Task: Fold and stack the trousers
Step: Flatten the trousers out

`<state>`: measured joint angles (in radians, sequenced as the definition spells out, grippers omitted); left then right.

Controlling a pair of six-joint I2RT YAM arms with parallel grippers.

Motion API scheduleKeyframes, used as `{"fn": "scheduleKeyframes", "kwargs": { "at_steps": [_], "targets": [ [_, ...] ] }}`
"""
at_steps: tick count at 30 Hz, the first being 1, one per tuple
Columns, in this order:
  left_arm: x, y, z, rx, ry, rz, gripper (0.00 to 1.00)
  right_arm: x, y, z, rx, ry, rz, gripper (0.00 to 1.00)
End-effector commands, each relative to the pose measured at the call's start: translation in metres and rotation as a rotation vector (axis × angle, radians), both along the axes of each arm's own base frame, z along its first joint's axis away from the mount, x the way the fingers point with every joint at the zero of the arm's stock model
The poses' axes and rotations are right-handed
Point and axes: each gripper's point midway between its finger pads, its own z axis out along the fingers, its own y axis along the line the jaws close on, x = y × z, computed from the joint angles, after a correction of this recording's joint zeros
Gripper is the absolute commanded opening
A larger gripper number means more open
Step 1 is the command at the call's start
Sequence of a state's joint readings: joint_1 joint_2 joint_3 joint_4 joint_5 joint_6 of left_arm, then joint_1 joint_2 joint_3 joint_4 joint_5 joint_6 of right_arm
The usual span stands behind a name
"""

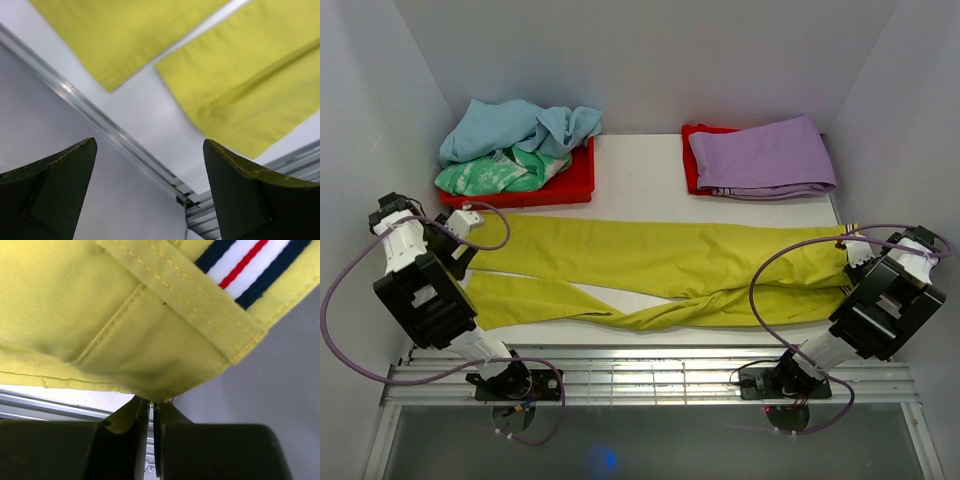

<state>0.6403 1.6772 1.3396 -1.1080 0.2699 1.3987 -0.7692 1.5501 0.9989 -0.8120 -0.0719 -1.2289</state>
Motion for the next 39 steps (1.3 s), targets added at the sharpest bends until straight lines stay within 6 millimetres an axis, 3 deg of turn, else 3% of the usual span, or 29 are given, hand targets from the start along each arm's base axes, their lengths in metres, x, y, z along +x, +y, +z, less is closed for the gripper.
{"fn": "scheduleKeyframes", "kwargs": {
  "at_steps": [1, 3, 4, 6, 7, 15, 19, 22, 28, 32, 33, 35, 37, 38, 39],
  "targets": [
    [-0.028, -0.048, 0.019, -0.133, -0.042, -0.082, 0.98, 0.014, -0.014, 0.02, -0.066, -0.049, 0.03, 0.08],
    [-0.052, -0.053, 0.013, -0.103, -0.006, -0.131, 0.94, 0.019, -0.013, 0.025, -0.041, -0.058, 0.007, 0.08],
    [-0.069, -0.062, -0.001, -0.11, 0.025, -0.184, 0.93, 0.017, -0.008, 0.026, -0.016, -0.05, 0.0, 0.08],
    [-0.087, -0.062, -0.003, -0.056, 0.015, -0.213, 0.91, 0.02, -0.005, 0.029, 0.003, -0.061, -0.002, 0.08],
    [-0.098, -0.069, -0.015, -0.067, 0.033, -0.225, 0.91, 0.02, -0.004, 0.031, 0.008, -0.058, -0.001, 0.08],
    [-0.097, -0.07, -0.038, 0.047, -0.107, -0.324, 0.88, 0.02, 0.003, 0.036, 0.013, -0.064, 0.011, 0.08],
    [-0.101, -0.074, -0.055, 0.05, -0.098, -0.392, 0.83, 0.019, 0.004, 0.035, 0.013, -0.063, 0.008, 0.08],
    [-0.105, -0.078, -0.064, 0.009, -0.061, -0.407, 0.75, 0.02, 0.003, 0.036, 0.011, -0.064, 0.004, 0.08],
    [-0.124, -0.077, -0.085, -0.019, 0.044, -0.394, 0.48, 0.024, 0.0, 0.037, 0.016, -0.066, -0.006, 0.08],
    [-0.131, -0.079, -0.078, -0.023, 0.068, -0.394, 0.24, 0.029, -0.002, 0.04, 0.014, -0.078, -0.009, 0.08],
    [-0.137, -0.085, -0.073, -0.046, 0.08, -0.391, 0.18, 0.03, -0.001, 0.041, 0.016, -0.085, -0.005, 0.08],
    [-0.129, -0.085, -0.056, -0.058, 0.047, -0.353, 0.05, 0.031, -0.001, 0.042, 0.02, -0.09, -0.006, 0.08],
    [-0.126, -0.094, -0.04, -0.12, 0.028, -0.314, 0.0, 0.032, 0.0, 0.043, 0.029, -0.096, -0.004, 0.08],
    [-0.116, -0.089, -0.024, -0.112, 0.0, -0.296, 0.0, 0.033, 0.001, 0.044, 0.029, -0.098, -0.002, 0.08],
    [-0.12, -0.095, -0.017, -0.164, 0.022, -0.258, 0.0, 0.034, 0.001, 0.045, 0.03, -0.103, -0.001, 0.08]
  ]
}}
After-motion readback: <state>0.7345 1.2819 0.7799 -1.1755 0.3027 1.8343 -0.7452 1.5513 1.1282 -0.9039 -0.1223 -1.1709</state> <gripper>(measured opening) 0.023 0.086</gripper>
